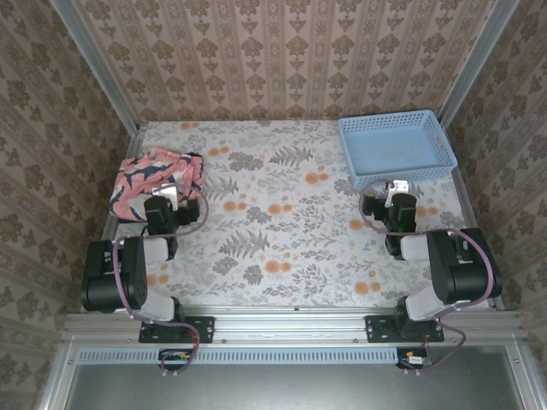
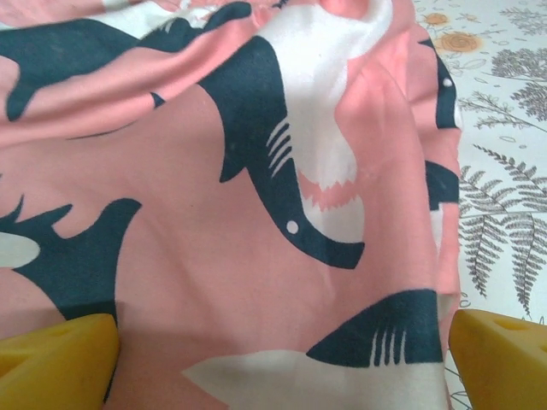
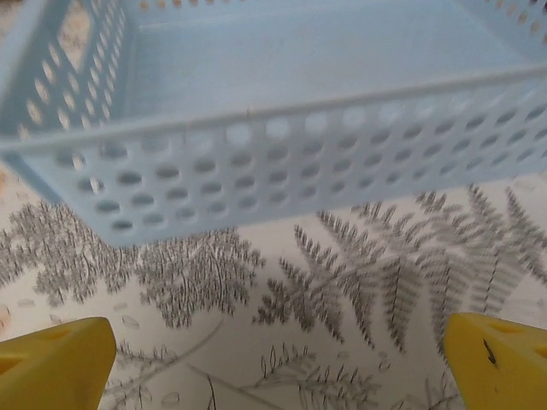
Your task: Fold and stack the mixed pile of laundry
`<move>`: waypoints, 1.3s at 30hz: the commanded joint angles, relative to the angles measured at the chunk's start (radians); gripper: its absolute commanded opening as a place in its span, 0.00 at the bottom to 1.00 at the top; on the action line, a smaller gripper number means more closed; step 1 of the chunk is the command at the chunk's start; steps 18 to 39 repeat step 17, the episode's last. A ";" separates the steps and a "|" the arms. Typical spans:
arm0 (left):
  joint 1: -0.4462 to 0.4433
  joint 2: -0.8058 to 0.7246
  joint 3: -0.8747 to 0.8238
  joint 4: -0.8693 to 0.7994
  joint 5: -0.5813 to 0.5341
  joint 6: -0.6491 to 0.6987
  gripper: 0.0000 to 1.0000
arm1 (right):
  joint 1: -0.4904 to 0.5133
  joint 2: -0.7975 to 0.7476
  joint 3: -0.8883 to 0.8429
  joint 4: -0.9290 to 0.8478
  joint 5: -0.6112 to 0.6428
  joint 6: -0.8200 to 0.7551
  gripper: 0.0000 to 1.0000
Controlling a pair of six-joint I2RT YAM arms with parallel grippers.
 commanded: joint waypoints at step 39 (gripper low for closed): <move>-0.012 0.046 -0.035 0.256 -0.023 0.009 1.00 | 0.021 0.001 0.040 0.066 -0.053 -0.029 1.00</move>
